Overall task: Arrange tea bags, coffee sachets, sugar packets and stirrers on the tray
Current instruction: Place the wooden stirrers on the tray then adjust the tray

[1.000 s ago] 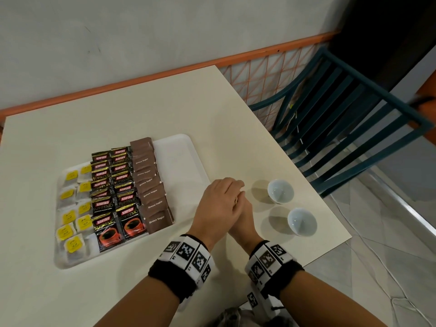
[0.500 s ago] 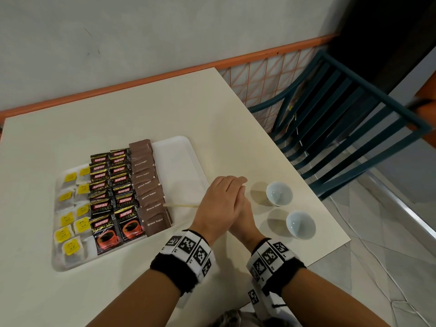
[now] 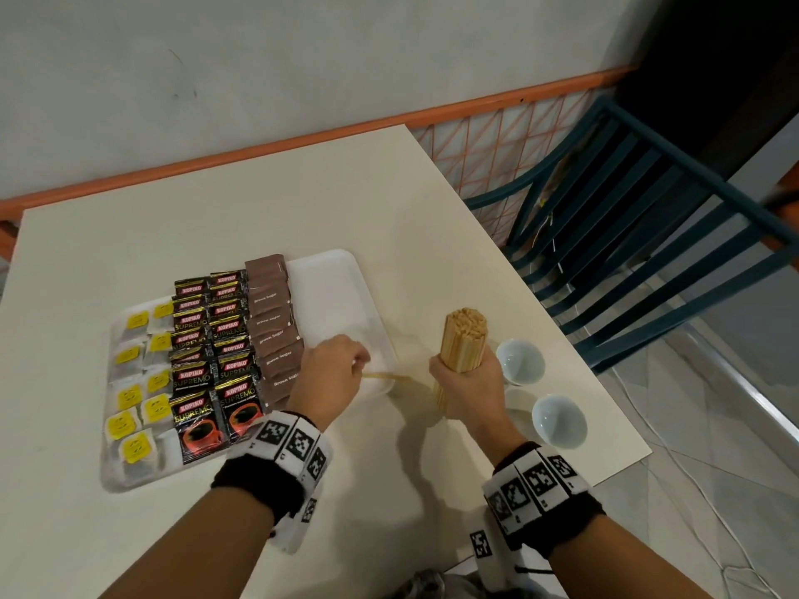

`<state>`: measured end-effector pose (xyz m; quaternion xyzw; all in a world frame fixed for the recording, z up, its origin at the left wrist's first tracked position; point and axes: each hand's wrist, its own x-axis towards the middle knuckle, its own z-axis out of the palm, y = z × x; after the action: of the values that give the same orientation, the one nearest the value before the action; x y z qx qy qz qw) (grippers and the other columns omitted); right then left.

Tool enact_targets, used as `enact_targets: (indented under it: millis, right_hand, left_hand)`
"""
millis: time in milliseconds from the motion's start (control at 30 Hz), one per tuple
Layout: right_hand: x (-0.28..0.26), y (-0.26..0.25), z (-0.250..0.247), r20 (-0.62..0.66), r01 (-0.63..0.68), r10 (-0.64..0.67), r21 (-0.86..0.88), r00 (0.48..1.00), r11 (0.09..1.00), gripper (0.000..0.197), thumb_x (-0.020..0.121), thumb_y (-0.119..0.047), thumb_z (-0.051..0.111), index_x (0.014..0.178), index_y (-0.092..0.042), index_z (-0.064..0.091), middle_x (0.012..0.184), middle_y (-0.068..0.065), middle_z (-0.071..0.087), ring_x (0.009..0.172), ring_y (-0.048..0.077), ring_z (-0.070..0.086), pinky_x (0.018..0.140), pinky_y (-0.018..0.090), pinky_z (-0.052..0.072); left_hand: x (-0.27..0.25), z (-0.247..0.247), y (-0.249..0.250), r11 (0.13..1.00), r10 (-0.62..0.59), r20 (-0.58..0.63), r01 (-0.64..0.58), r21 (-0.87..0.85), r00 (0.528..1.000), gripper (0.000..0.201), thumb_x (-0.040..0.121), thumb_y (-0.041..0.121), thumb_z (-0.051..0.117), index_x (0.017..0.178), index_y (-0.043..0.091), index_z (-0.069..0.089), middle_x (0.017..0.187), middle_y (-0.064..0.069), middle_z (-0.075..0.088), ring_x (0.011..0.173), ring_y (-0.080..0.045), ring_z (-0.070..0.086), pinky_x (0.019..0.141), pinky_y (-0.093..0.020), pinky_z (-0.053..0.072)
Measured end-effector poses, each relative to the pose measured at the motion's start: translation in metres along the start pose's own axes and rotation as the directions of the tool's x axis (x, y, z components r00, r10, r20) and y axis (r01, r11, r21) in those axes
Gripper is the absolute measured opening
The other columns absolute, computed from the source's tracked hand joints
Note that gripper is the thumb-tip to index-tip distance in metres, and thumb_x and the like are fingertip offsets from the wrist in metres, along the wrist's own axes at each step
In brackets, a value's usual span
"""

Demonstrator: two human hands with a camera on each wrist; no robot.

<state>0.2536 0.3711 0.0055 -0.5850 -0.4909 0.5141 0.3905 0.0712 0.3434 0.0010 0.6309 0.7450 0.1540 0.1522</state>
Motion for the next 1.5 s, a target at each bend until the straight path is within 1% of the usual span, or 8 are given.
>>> enact_targets:
  millis: [133,300,433,633,1000,1167,1367,1500]
  right_hand:
    - [0.001,-0.002,-0.009,-0.003,-0.023,0.024,0.04,1.0,0.999,0.017,0.075,-0.007,0.067,0.089,-0.005,0.057,0.071,0.002,0.057,0.065,0.015,0.056,0.057,0.028,0.05]
    - [-0.006,-0.002,-0.012,0.023,-0.052,0.05,0.092,0.998,0.994,0.013,0.076,-0.003,0.067,0.084,-0.005,0.057,0.068,0.003,0.056,0.063,0.014,0.055,0.058,0.027,0.049]
    - [-0.012,-0.003,-0.011,0.077,-0.091,0.081,0.141,0.994,0.986,0.013,0.076,0.0,0.067,0.077,-0.01,0.057,0.072,0.005,0.057,0.068,0.015,0.056,0.063,0.028,0.051]
    - [-0.016,-0.014,-0.001,0.262,-0.127,0.038,0.329,0.964,0.936,0.016,0.079,0.004,0.063,0.072,-0.009,0.058,0.067,0.003,0.057,0.066,0.015,0.057,0.061,0.029,0.049]
    - [-0.023,-0.032,0.019,0.395,-0.279,0.104,0.416,0.913,0.865,0.003,0.083,-0.004,0.064,0.085,-0.003,0.062,0.078,0.013,0.061,0.078,0.028,0.061,0.071,0.042,0.052]
    - [-0.029,-0.042,0.03,0.491,-0.365,0.123,0.435,0.862,0.823,0.003,0.083,-0.003,0.062,0.085,-0.003,0.063,0.076,0.011,0.063,0.076,0.025,0.064,0.066,0.036,0.055]
    - [-0.029,-0.058,0.049,0.402,-0.272,0.123,0.339,0.907,0.901,0.01,0.078,0.0,0.066,0.074,-0.008,0.062,0.065,0.007,0.061,0.068,0.022,0.061,0.064,0.033,0.051]
    - [-0.034,-0.081,0.059,0.358,-0.061,-0.069,0.339,0.931,0.939,0.017,0.074,-0.002,0.072,0.075,-0.015,0.061,0.072,0.007,0.063,0.067,0.017,0.061,0.059,0.024,0.051]
  left_hand:
    - [-0.004,0.017,-0.008,0.97,0.035,0.14,-0.067,0.232,0.99,0.026,0.089,0.02,0.053,0.114,0.024,0.062,0.114,0.003,0.06,0.108,-0.02,0.055,0.093,-0.036,0.032]
    - [-0.006,0.02,-0.001,0.954,0.092,0.105,-0.118,0.274,0.99,0.023,0.055,0.017,0.087,0.063,0.02,0.065,0.061,0.002,0.06,0.054,-0.021,0.06,0.052,-0.033,0.046]
    - [-0.008,0.016,0.004,0.994,0.02,0.013,-0.018,-0.105,1.0,0.014,0.085,0.018,0.063,0.095,0.009,0.068,0.086,-0.005,0.062,0.081,-0.023,0.058,0.076,-0.025,0.043]
    - [-0.029,-0.008,0.043,0.774,-0.041,-0.021,0.019,-0.633,0.999,0.021,0.078,0.014,0.072,0.099,0.011,0.073,0.077,0.011,0.061,0.07,0.003,0.057,0.067,-0.005,0.041]
    - [-0.053,-0.015,0.043,0.756,0.026,-0.092,-0.08,-0.65,0.995,0.035,0.092,0.006,0.052,0.124,0.019,0.056,0.097,-0.007,0.053,0.082,-0.004,0.052,0.076,-0.006,0.04]
    - [-0.058,-0.027,0.031,0.723,-0.102,-0.175,-0.048,-0.689,0.979,0.036,0.085,0.006,0.063,0.109,0.032,0.062,0.088,0.0,0.05,0.075,0.0,0.05,0.074,-0.009,0.043]
    - [-0.067,-0.041,0.031,0.421,-0.525,-0.118,0.137,-0.896,0.843,0.01,0.091,0.028,0.055,0.1,0.03,0.057,0.09,-0.002,0.061,0.082,-0.014,0.058,0.076,-0.025,0.046]
    - [-0.067,-0.056,0.031,-0.228,-0.562,0.357,0.275,-0.934,0.746,0.041,0.098,0.037,0.036,0.106,0.006,0.062,0.088,-0.009,0.063,0.085,-0.02,0.058,0.085,-0.034,0.046]
